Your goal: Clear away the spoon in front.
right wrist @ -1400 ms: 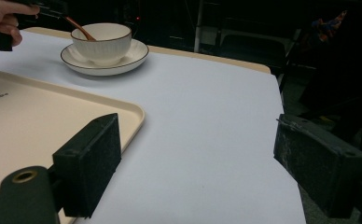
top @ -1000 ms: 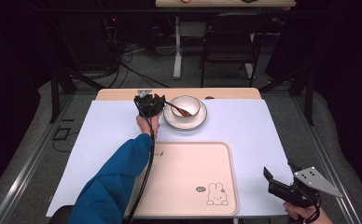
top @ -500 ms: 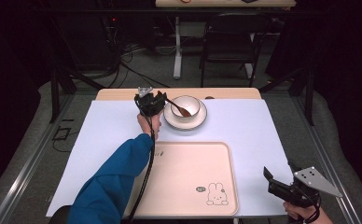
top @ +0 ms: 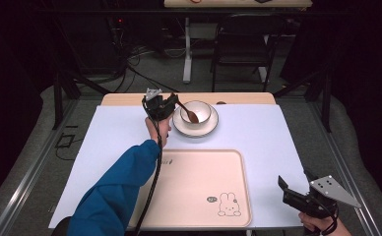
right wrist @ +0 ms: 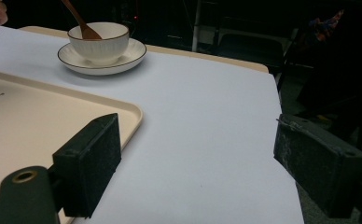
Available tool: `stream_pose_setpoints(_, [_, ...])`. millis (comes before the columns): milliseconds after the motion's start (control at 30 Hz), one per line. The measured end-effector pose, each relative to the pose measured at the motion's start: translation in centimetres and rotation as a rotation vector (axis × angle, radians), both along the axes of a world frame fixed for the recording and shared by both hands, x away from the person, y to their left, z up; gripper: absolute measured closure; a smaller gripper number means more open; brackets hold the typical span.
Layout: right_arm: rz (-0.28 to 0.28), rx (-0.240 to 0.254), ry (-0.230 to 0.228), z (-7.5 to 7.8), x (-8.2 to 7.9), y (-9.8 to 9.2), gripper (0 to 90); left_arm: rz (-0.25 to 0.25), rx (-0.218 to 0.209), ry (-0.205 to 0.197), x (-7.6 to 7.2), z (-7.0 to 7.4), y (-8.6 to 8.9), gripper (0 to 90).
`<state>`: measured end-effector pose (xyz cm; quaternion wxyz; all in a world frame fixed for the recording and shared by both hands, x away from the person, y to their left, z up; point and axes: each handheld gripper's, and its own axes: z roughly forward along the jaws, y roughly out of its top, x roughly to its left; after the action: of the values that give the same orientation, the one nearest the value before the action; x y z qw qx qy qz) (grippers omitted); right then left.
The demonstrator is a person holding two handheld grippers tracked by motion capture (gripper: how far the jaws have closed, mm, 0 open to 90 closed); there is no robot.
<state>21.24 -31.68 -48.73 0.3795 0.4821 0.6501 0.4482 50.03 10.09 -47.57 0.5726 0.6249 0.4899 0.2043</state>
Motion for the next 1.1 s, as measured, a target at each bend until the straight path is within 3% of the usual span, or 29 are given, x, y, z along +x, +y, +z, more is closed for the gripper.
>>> stream_pose_setpoints(600, [0.002, 0.000, -0.001, 0.0, 0.0, 0.0, 14.2, -0.034, 0.015, -0.038, -0.4, 1.4, 1.0, 84.4])
stream_pose_setpoints(1100, [0.003, -0.001, -0.001, 0.0, 0.0, 0.1, 14.2, -0.075, 0.046, -0.092, -1.8, 4.6, 2.9, 84.5])
